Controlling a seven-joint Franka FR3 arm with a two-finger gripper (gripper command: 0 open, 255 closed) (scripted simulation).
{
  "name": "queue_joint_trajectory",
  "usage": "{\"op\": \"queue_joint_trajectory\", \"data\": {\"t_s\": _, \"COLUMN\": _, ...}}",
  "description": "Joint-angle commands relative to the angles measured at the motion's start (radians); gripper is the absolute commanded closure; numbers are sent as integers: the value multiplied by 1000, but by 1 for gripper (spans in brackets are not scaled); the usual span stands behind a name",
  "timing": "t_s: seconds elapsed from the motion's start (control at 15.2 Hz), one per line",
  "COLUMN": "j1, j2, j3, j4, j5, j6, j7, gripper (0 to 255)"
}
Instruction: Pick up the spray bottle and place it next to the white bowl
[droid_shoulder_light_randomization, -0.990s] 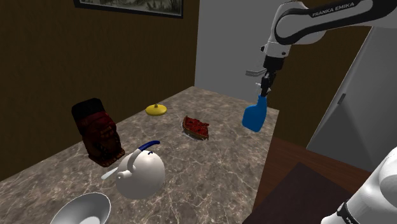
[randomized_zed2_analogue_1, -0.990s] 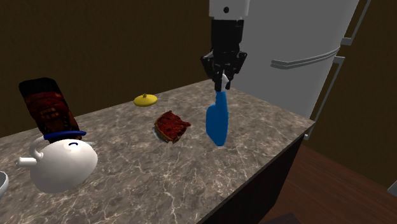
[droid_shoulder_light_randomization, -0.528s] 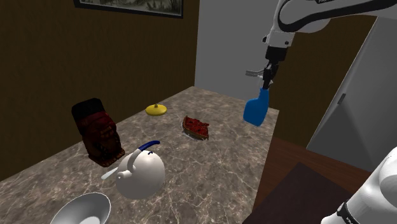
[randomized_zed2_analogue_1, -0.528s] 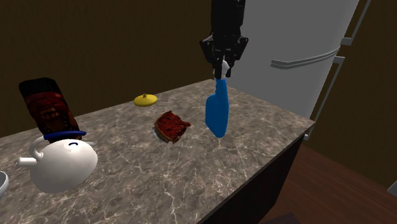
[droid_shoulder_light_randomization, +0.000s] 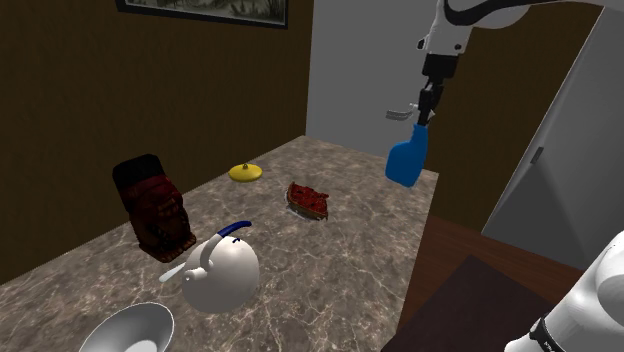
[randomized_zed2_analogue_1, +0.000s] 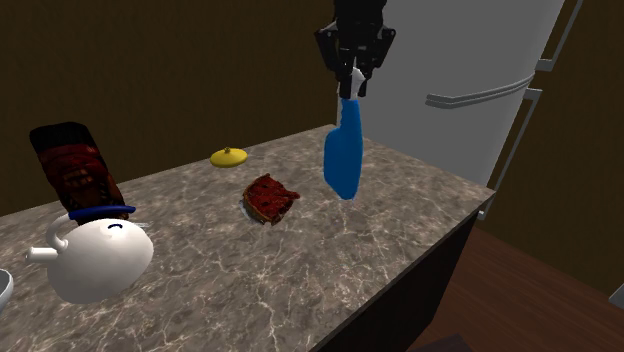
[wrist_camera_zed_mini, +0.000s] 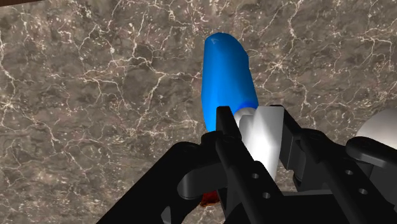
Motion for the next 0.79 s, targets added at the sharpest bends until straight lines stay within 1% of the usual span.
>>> {"op": "queue_joint_trajectory", "data": {"t_s": 0.0, "j1": 0, "j2": 5, "j3": 0, "j4": 30, "j5": 0, "j6": -26, "j7": -1, "gripper": 255}}
{"op": "queue_joint_trajectory", "data": {"t_s": 0.73, "j1": 1, "j2": 43, "j3": 0, "j4": 220, "j5": 4, "j6": -178, "j7": -4, "gripper": 255}}
